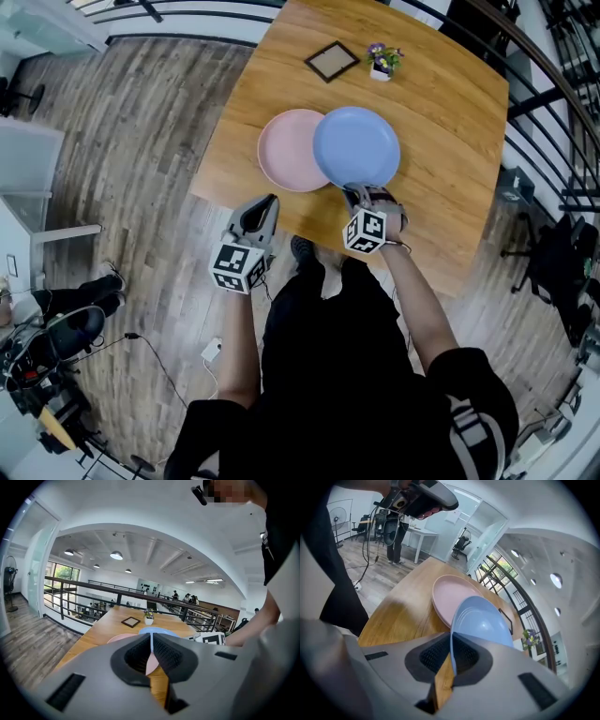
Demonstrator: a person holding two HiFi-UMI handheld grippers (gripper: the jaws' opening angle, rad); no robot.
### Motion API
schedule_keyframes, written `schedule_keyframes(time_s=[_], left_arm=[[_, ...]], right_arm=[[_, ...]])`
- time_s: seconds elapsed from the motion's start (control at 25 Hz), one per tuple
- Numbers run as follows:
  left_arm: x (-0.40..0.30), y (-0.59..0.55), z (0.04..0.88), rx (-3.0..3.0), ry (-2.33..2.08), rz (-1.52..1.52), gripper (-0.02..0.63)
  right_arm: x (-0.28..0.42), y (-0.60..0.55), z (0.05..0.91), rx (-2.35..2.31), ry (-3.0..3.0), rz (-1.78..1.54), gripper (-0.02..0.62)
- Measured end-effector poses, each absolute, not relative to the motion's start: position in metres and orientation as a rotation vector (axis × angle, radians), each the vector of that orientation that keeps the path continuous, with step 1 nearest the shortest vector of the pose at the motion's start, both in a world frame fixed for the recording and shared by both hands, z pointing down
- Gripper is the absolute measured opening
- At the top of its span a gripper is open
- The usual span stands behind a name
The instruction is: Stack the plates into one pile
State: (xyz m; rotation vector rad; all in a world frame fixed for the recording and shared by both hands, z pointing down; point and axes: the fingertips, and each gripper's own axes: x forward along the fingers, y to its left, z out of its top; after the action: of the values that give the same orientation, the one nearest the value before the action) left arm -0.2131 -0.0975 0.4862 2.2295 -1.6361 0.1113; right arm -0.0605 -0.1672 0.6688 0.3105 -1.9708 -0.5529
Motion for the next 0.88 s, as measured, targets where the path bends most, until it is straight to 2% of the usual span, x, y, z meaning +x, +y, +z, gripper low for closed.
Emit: schedule_keyframes(time_s=[0.88], left_arm=[[-0.279, -0.066, 0.497, 2.143, -1.741, 0.100, 0.034]], right_arm=[[-0.141, -0.132, 0.685, 0.149, -2.004, -0.602, 0.020]])
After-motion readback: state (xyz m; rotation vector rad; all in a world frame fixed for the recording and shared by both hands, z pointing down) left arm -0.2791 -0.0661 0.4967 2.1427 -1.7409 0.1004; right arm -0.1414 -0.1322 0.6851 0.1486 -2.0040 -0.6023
